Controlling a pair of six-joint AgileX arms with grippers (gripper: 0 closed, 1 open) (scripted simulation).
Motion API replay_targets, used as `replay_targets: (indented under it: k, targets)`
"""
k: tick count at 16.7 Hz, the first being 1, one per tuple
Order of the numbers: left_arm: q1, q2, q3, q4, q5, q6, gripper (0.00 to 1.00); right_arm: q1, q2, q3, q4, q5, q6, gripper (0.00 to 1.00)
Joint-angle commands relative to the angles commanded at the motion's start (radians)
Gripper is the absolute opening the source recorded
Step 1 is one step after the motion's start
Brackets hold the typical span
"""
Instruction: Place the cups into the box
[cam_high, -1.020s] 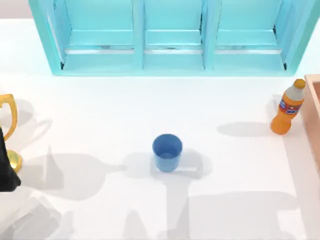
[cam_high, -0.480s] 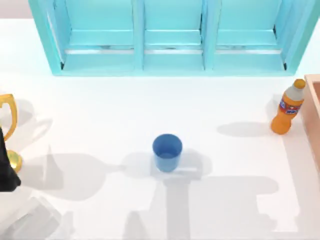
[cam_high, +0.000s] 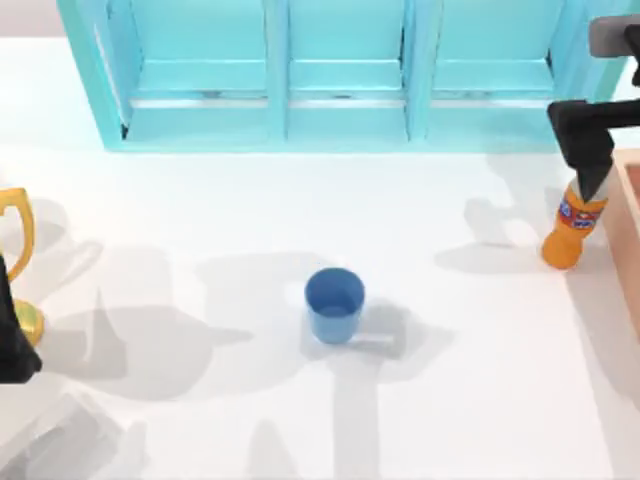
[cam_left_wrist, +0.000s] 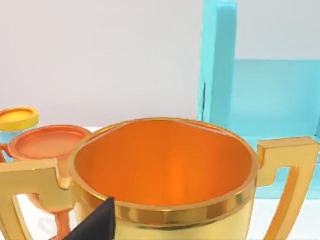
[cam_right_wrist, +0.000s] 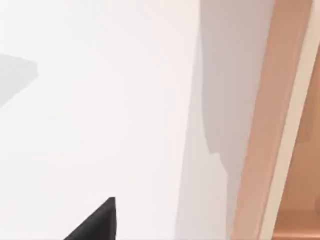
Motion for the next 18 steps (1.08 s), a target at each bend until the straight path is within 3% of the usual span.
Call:
replay_targets:
  k: [5,9,18]
  targets:
    - [0.0,0.0,0.0,0.0,0.0,0.0,1.0,0.28,0.222,0.166,0.043,-0.018,0.307,1.0]
    - [0.0,0.0,0.0,0.0,0.0,0.0,1.0,0.405,0.342,0.26,0.08,-0.034,0.468,1.0]
    - [0.0,0.0,0.0,0.0,0.0,0.0,1.0,0.443,0.385,0.291,0.102,-0.04,0.528,1.0]
